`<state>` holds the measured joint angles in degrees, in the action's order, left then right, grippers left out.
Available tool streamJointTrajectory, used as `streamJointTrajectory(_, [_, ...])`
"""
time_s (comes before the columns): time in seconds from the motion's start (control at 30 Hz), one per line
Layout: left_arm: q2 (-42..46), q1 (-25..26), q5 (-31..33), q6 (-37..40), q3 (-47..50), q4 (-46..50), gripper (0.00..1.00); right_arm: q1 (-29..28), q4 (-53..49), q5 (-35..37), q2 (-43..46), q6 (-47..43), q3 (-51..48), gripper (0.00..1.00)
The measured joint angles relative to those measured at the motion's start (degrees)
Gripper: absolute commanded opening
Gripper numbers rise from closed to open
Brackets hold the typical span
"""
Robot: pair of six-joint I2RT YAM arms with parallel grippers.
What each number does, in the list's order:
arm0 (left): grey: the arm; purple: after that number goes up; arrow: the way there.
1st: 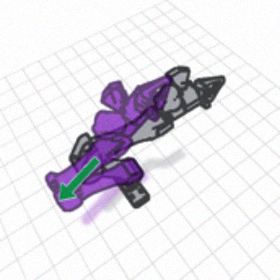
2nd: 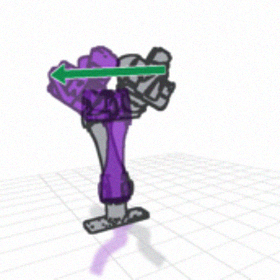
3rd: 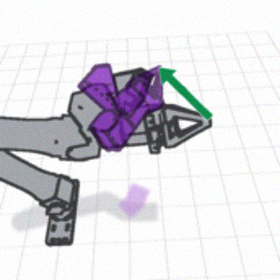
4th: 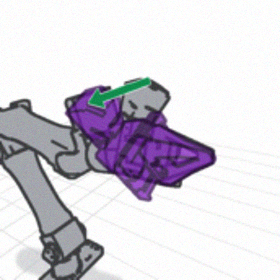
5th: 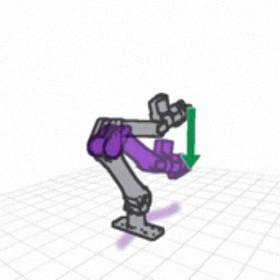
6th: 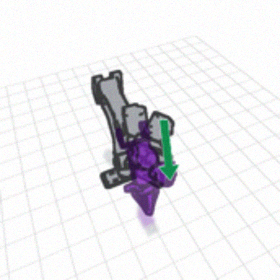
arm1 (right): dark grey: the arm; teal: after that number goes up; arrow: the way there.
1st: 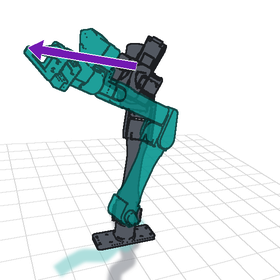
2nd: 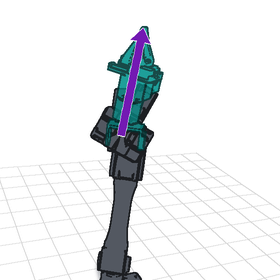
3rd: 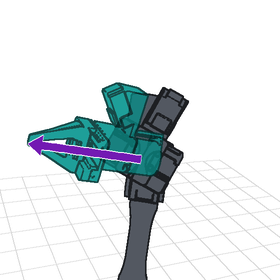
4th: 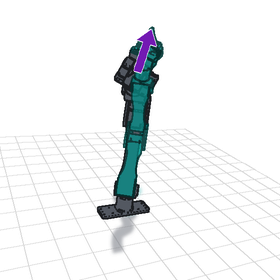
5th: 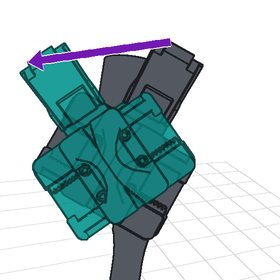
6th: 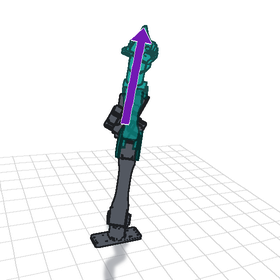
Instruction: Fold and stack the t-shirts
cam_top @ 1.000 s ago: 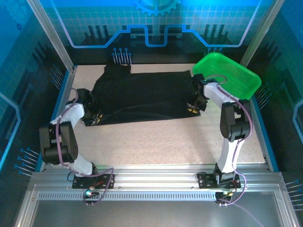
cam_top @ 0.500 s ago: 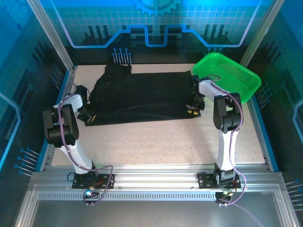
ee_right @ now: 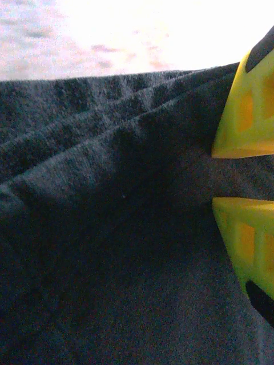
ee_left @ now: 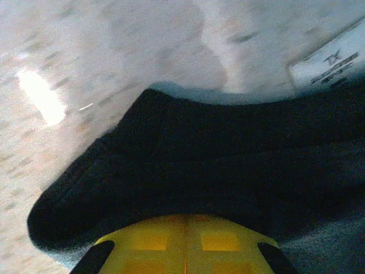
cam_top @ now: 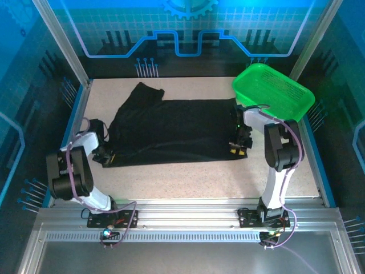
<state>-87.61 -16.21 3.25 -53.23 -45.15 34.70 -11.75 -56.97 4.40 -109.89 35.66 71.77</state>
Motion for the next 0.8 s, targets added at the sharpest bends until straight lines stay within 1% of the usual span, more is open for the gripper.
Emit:
streamJointTrajectory(0.1, [4.7, -0.5, 0.3, -2.1, 4.1, 1.5, 0.08, -1.3, 0.0, -0.3, 3.2, 1.2, -4.9, 0.28])
streamJointTrajectory(0.17, [6.7, -0.6, 1.2, -2.6, 5.6, 2.6, 0.11, -2.2, 0.0, -0.7, 5.3, 2.1, -7.6, 0.28])
streamJointTrajectory(0.27, [7.8, -0.6, 3.2, -2.9, 5.9, 4.5, 0.26, -3.3, 0.0, -1.0, 7.0, 3.2, -9.5, 0.32])
streamJointTrajectory(0.33, [8.6, -0.6, 4.0, -2.7, 4.9, 6.1, 0.36, -4.0, 0.2, -1.0, 8.3, 3.5, -9.5, 0.39])
streamJointTrajectory(0.4, [9.5, 0.0, 4.7, -2.7, 2.5, 8.0, 0.44, -4.6, 1.1, -0.9, 10.6, 3.3, -9.3, 0.50])
streamJointTrajectory(0.5, [10.7, 3.4, 3.8, -4.2, -1.9, 8.3, 0.51, -6.4, 5.6, -2.3, 16.9, 1.6, -8.8, 0.63])
streamJointTrajectory(0.53, [11.5, 5.2, 3.0, -5.5, -2.6, 8.0, 0.53, -7.2, 8.1, -3.9, 19.2, 0.8, -8.7, 0.65])
streamJointTrajectory(0.63, [13.6, 11.4, -0.6, -11.0, -2.6, 7.5, 0.55, -9.0, 17.6, -12.9, 23.4, -0.9, -8.6, 0.68])
streamJointTrajectory(0.73, [14.4, 16.7, -4.5, -18.3, 0.2, 4.7, 0.58, -10.6, 26.0, -21.2, 23.1, -1.4, -8.4, 0.69])
streamJointTrajectory(0.8, [14.0, 19.2, -6.3, -22.6, 1.9, 3.6, 0.58, -11.9, 29.5, -25.0, 22.0, -1.4, -8.3, 0.69])
